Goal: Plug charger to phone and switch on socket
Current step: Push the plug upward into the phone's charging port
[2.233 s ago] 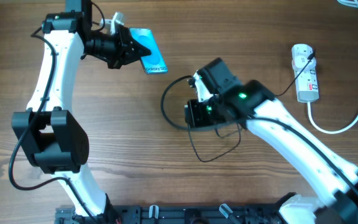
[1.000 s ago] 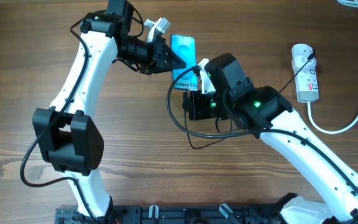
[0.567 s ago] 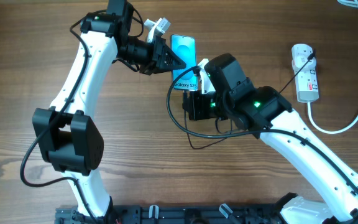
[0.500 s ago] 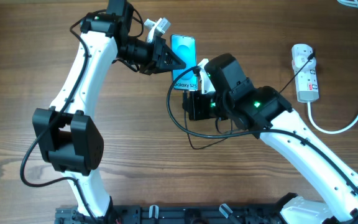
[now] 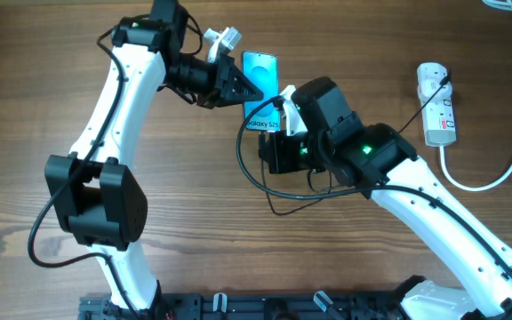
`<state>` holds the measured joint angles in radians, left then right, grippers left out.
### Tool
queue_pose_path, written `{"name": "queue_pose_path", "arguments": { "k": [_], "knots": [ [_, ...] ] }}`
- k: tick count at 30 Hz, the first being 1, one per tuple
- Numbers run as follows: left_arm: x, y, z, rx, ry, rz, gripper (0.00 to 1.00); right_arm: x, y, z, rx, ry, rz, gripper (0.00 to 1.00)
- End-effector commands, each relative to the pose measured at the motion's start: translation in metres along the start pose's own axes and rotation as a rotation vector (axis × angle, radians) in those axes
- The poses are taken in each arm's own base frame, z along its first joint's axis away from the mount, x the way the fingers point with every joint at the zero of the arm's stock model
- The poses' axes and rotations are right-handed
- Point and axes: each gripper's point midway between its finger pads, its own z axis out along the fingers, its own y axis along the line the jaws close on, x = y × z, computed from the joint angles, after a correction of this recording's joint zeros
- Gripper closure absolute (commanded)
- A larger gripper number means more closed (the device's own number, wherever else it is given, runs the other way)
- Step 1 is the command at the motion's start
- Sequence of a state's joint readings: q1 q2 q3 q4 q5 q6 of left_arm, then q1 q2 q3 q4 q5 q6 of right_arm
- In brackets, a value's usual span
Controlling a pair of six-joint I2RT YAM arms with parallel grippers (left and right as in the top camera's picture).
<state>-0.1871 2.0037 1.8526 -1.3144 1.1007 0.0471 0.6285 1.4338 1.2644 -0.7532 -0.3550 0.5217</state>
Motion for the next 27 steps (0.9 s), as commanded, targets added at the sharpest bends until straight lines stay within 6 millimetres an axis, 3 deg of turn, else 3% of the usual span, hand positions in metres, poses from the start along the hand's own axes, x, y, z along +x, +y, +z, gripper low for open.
{"name": "queue_pose_path", "arguments": {
  "k": [1, 27],
  "knots": [
    [0.008, -0.02, -0.002, 0.029, 0.009, 0.038, 0.96, -0.025, -0.004, -0.011, 0.036, -0.111, -0.035, 0.96],
    [0.013, -0.019, -0.002, 0.026, 0.023, 0.078, 0.96, -0.034, 0.001, -0.018, 0.018, -0.133, -0.038, 0.96]
  ]
}}
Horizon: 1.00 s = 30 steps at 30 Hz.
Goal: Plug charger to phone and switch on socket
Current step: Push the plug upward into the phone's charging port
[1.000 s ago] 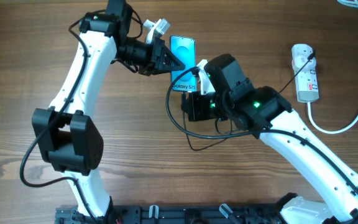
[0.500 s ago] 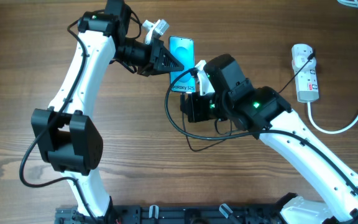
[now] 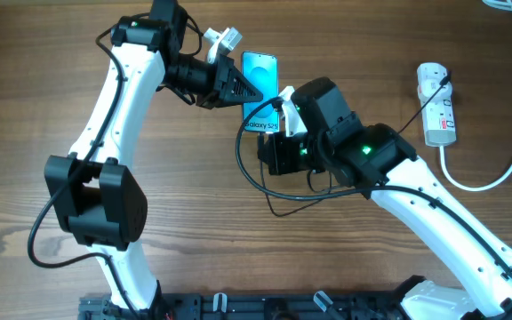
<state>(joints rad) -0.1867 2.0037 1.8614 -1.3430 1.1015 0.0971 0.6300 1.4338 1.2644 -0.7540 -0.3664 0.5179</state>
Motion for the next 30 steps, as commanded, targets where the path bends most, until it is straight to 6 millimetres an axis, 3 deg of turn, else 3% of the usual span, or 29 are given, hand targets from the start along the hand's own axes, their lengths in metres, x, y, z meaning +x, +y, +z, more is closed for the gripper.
{"name": "queue_pose_path", "arguments": {
  "k": [1, 30],
  "knots": [
    [0.01, -0.018, -0.001, 0.025, 0.016, 0.055, 0.96, -0.035, -0.001, -0.019, 0.029, -0.14, -0.034, 0.96],
    [0.013, -0.017, -0.001, 0.022, 0.025, 0.035, 0.96, -0.049, 0.0, -0.027, 0.022, -0.185, 0.01, 0.96]
  ]
}}
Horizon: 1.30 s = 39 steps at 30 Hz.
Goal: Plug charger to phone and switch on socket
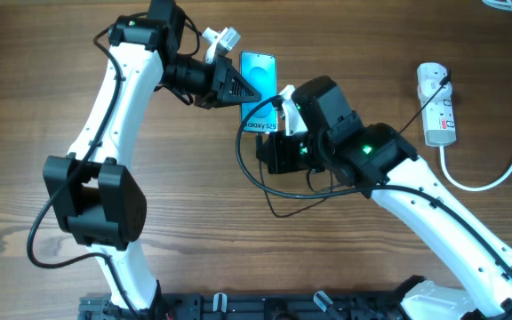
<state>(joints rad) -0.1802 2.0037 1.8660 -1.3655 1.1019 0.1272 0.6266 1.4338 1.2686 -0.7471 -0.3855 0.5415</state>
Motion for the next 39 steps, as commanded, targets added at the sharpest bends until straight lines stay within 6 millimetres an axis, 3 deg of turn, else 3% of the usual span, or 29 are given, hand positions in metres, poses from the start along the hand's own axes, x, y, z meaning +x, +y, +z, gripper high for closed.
{"name": "queue_pose_path", "arguments": {
  "k": [1, 12, 29, 31, 34, 37, 39],
  "knots": [
    [0.011, -0.017, 0.002, 0.022, 0.023, 0.024, 0.96, -0.048, -0.002, -0.026, 0.041, -0.188, -0.012, 0.96],
    [0.018, -0.018, 0.002, 0.023, 0.042, -0.018, 0.96, -0.068, 0.0, -0.031, 0.05, -0.276, -0.053, 0.96],
    [0.024, -0.024, 0.012, 0.026, 0.076, -0.01, 0.96, -0.08, -0.002, -0.036, 0.058, -0.326, -0.052, 0.92],
    [0.024, -0.024, 0.012, 0.026, 0.075, -0.009, 0.96, -0.08, -0.004, -0.036, 0.062, -0.327, -0.05, 0.82],
    [0.024, -0.024, 0.012, 0.026, 0.074, -0.006, 0.96, -0.078, -0.005, -0.036, 0.066, -0.318, -0.046, 0.76],
    [0.021, -0.023, 0.011, 0.024, 0.063, 0.002, 0.96, -0.071, -0.008, -0.034, 0.076, -0.286, -0.036, 0.59],
    [0.018, -0.018, 0.009, 0.006, 0.053, 0.013, 0.96, -0.064, -0.012, -0.035, 0.09, -0.262, -0.026, 0.53]
  ]
}}
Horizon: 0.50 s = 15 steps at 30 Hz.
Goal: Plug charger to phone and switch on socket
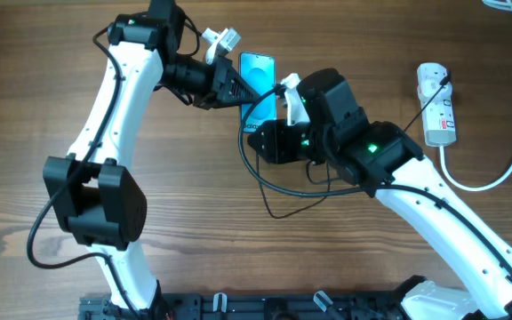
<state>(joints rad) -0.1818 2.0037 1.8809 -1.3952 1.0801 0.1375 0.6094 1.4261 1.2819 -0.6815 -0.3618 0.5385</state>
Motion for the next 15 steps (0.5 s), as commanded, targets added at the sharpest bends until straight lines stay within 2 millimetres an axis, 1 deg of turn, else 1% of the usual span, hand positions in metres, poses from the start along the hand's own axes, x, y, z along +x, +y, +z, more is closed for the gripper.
{"name": "queue_pose_path", "arguments": {
  "k": [1, 2, 3, 4, 5, 7, 8, 10, 12, 15],
  "knots": [
    [0.014, -0.012, 0.008, -0.001, 0.036, 0.016, 0.96, -0.037, -0.019, -0.025, 0.116, -0.15, -0.002, 0.42],
    [0.013, -0.008, 0.007, -0.023, 0.035, 0.015, 0.96, -0.033, -0.021, -0.027, 0.126, -0.136, 0.007, 0.34],
    [0.013, -0.001, 0.006, -0.059, 0.035, 0.009, 0.96, -0.028, -0.026, -0.029, 0.139, -0.121, 0.018, 0.19],
    [0.014, 0.005, 0.005, -0.093, 0.036, -0.007, 0.96, -0.025, -0.031, -0.031, 0.155, -0.108, 0.049, 0.1],
    [0.014, 0.011, 0.005, -0.132, 0.036, -0.026, 0.96, -0.02, -0.042, -0.034, 0.184, -0.09, 0.111, 0.05],
    [0.015, 0.019, 0.006, -0.184, 0.043, -0.055, 0.96, -0.015, -0.059, -0.04, 0.225, -0.066, 0.17, 0.01],
    [0.015, 0.025, 0.007, -0.216, 0.044, -0.084, 0.96, -0.013, -0.065, -0.042, 0.24, -0.057, 0.186, 0.0],
    [0.015, 0.03, 0.011, -0.255, 0.051, -0.078, 0.96, -0.005, -0.073, -0.045, 0.267, -0.028, 0.212, 0.0],
    [0.014, 0.035, 0.018, -0.276, 0.06, -0.063, 0.96, 0.003, -0.077, -0.046, 0.284, 0.003, 0.212, 0.0],
    [0.006, 0.057, 0.026, -0.362, 0.036, -0.127, 0.96, 0.012, -0.08, -0.047, 0.303, 0.038, 0.22, 0.0]
  ]
}}
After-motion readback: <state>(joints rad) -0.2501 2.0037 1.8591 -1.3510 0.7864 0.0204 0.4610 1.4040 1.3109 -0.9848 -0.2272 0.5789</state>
